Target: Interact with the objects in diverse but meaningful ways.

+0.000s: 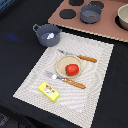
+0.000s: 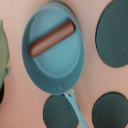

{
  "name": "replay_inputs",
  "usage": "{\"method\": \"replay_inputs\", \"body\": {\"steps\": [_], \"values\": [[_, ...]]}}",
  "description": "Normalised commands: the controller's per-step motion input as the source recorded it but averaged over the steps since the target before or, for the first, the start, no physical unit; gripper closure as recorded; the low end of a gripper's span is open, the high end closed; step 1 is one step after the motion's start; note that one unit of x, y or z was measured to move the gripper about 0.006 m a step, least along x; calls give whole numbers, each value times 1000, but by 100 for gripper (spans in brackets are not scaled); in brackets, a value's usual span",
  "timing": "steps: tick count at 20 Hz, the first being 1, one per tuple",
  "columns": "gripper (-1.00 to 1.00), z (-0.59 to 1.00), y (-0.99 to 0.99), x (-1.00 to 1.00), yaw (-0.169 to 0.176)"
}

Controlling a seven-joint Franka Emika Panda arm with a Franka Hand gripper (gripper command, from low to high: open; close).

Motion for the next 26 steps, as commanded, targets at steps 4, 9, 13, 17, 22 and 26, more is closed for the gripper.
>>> {"method": "replay_inputs", "body": {"steps": [4, 9, 13, 17, 22, 26], "values": [[-100, 266, -821, 146, 0], [-100, 87, -728, 185, 32], [-100, 1, -241, 58, 252], [-100, 0, -27, 1, 318], [-100, 0, -120, 19, 297], [-100, 0, -222, 60, 273]]}}
